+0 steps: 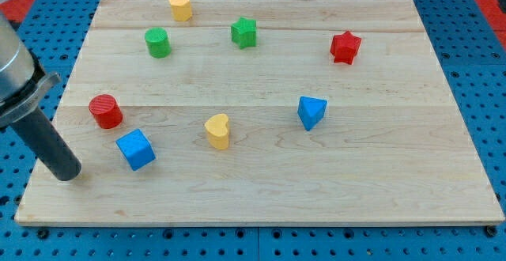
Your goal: Make a horizontal line out of blue blocks and the yellow heart
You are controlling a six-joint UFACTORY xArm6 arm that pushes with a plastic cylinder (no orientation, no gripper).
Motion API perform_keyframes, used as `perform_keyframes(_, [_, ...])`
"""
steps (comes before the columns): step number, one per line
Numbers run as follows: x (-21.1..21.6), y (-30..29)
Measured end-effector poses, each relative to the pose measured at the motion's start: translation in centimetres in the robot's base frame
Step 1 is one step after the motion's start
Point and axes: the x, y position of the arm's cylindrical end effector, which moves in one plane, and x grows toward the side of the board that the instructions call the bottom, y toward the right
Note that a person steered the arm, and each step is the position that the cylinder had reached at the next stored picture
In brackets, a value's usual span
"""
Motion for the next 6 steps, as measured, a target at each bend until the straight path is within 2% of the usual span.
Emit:
perform_keyframes(5, [-0.4, 3.5])
perform_keyframes(6, [-2.1, 4.4])
